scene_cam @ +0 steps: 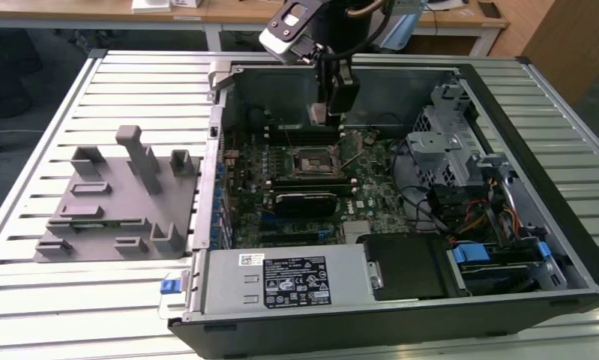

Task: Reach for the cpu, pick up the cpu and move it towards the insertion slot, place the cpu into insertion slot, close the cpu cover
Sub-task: 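Place the cpu into insertion slot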

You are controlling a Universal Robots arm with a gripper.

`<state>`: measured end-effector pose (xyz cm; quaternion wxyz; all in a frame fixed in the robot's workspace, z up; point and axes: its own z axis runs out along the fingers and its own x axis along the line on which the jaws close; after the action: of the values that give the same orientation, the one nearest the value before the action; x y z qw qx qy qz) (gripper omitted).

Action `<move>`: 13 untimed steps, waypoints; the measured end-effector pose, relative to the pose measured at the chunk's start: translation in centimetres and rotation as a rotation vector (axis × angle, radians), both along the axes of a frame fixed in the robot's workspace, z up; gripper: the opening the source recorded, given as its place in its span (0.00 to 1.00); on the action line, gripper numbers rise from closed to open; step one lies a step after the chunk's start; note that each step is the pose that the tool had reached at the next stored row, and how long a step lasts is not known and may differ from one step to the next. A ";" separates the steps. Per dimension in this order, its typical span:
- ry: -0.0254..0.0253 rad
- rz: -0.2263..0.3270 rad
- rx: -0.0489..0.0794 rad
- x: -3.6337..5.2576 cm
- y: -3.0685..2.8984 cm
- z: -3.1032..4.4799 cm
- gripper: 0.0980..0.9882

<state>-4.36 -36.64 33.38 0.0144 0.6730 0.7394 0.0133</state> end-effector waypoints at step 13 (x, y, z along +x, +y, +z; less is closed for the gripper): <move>0.0050 -0.023 0.000 0.12 0.14 -1.44 0.48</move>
<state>-4.24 -36.50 31.93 0.0127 0.6816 0.7315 0.0115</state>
